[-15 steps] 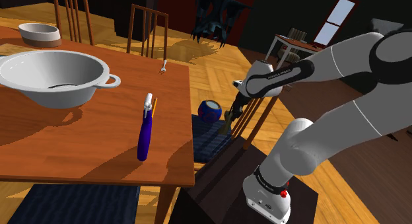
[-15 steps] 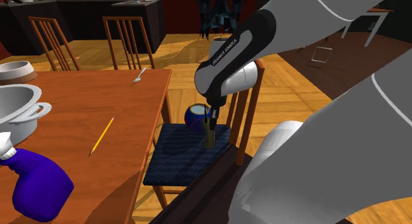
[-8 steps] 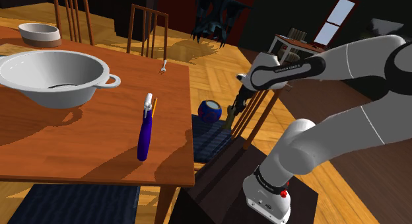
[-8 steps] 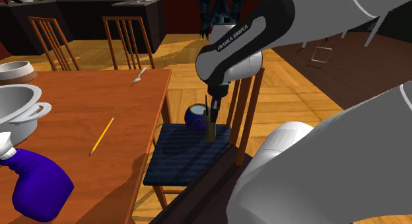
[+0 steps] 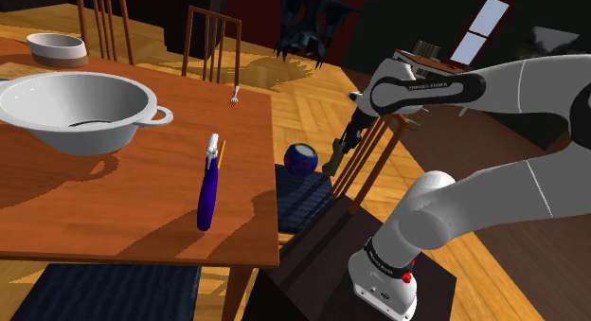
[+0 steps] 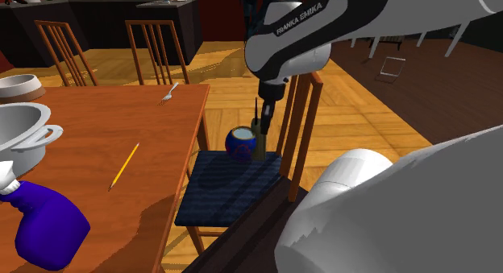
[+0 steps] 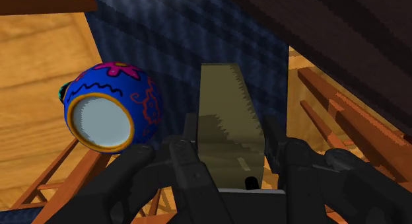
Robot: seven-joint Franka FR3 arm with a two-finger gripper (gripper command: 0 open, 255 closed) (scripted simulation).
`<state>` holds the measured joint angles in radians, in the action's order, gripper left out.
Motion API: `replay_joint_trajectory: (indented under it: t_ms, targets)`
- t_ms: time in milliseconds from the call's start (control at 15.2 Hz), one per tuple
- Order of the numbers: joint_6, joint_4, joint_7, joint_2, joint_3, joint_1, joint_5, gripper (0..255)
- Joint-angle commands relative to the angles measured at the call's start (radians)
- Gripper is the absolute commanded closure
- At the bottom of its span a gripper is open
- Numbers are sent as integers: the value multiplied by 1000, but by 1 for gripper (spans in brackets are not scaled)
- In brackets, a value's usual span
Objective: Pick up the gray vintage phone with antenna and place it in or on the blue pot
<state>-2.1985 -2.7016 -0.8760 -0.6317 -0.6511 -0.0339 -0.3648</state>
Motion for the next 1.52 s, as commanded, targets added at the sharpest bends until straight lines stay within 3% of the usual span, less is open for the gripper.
replay_joint_trajectory:
  t_ms: [0,264,660,924,1122,1320,1452]
  targets:
    - [32,19,1,-13,10,0,6,255]
    - [87,49,3,-38,31,2,15,255]
    - [35,274,-78,230,-76,-141,135,255]
    - [32,439,-173,420,-159,-228,269,255]
    - [54,575,-270,582,-212,-267,409,255]
    - [114,753,-385,785,-231,-246,589,255]
    - [90,738,-394,796,-216,-232,600,255]
